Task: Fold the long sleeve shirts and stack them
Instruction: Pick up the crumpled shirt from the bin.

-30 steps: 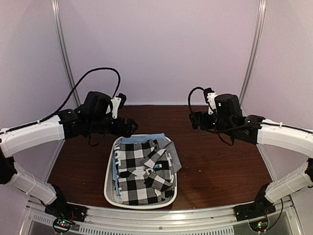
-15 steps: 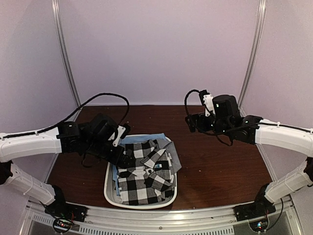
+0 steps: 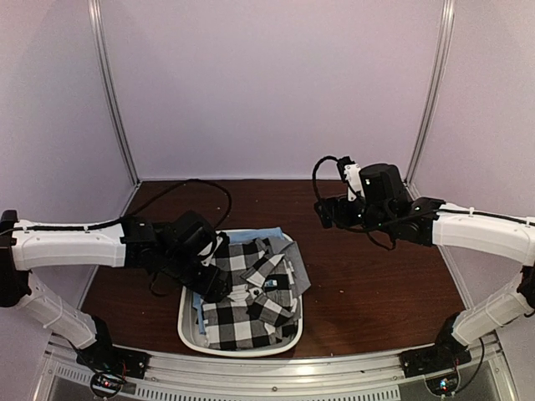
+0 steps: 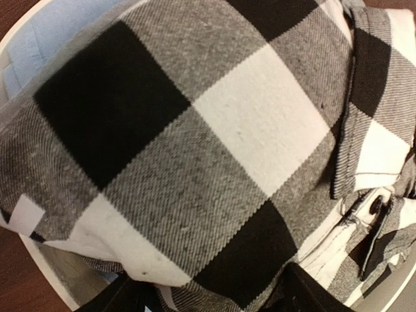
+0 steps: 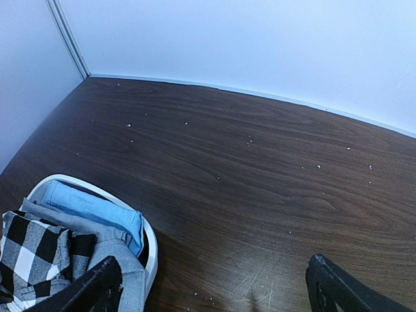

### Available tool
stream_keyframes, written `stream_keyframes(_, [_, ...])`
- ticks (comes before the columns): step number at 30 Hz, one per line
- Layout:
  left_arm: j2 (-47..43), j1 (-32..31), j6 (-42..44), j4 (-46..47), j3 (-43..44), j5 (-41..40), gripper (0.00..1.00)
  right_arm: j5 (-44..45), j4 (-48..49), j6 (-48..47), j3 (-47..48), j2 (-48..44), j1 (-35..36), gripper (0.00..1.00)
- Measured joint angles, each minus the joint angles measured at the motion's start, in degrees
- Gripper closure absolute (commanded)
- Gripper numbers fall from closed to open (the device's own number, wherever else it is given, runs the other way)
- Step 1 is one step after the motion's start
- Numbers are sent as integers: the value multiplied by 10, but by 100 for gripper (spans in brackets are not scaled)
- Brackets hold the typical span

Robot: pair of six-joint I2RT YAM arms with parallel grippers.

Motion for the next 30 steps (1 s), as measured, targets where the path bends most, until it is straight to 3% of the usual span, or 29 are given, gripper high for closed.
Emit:
stream_keyframes(4, [39, 0, 7, 2, 24, -6, 85, 0, 0, 0, 0, 0, 0, 0])
stream_keyframes(6, [44, 0, 10, 2, 37, -7, 100, 0, -1, 0, 0, 0, 0, 0])
stream_keyframes(14, [34, -2, 31, -3, 90, -36, 100, -14, 0, 0, 0, 0, 0, 0])
stream_keyframes(26, [-32, 11, 48, -16, 220, -231, 100, -79, 7, -4, 4, 21, 19, 1])
stream_keyframes(30, [-32, 17, 54, -21, 236, -273, 100, -96, -8, -5, 4, 39, 23, 7])
